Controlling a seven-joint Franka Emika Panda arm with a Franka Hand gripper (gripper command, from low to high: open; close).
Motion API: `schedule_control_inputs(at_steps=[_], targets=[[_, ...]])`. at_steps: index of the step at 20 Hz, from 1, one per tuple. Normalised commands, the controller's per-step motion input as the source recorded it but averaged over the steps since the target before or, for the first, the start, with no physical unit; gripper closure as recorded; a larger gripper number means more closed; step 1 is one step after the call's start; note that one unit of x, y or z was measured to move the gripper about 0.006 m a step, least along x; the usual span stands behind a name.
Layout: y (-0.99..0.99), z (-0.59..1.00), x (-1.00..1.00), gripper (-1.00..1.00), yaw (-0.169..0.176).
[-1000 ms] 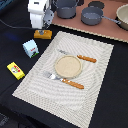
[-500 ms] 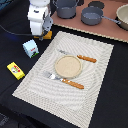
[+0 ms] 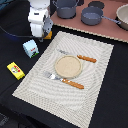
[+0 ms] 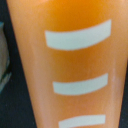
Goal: Place the bread, butter, and milk from the table onto the serving area.
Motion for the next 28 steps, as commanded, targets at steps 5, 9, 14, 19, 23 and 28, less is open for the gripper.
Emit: schedule_control_inputs(at_steps=[5, 9, 14, 19, 23, 28], targets=[[-0.06, -0.13, 0.04, 1.00, 0.018], [-0.19, 0.82, 0.11, 1.00, 0.014], [-0.17, 1.00, 0.78, 1.00, -0.008], [-0.20, 1.00, 0.94, 1.00, -0.006], [-0.33, 0.98, 0.95, 1.00, -0.008], [-0.44, 0.75, 0.95, 1.00, -0.021]])
